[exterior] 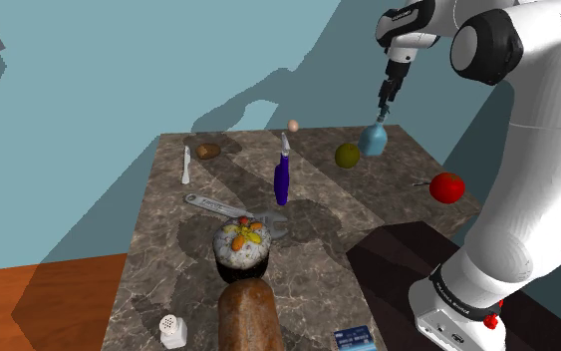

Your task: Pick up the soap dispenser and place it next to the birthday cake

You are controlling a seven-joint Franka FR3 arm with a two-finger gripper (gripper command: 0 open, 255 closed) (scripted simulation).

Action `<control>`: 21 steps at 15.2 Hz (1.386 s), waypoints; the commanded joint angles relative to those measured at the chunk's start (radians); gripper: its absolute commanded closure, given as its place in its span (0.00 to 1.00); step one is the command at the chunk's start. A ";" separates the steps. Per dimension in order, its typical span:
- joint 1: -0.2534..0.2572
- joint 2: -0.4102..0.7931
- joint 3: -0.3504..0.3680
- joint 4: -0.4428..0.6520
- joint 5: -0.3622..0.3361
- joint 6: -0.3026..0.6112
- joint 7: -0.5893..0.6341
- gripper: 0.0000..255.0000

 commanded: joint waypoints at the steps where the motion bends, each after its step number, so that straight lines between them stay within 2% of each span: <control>1: 0.000 0.007 0.002 -0.020 0.004 0.027 -0.003 0.00; 4: 0.000 0.018 0.006 -0.054 0.011 0.070 -0.008 0.00; 12: 0.000 0.018 0.006 -0.054 0.011 0.070 -0.008 0.00; 13: 0.000 0.018 0.006 -0.054 0.011 0.070 -0.008 1.00; 21: 0.000 0.018 0.006 -0.054 0.011 0.070 -0.008 1.00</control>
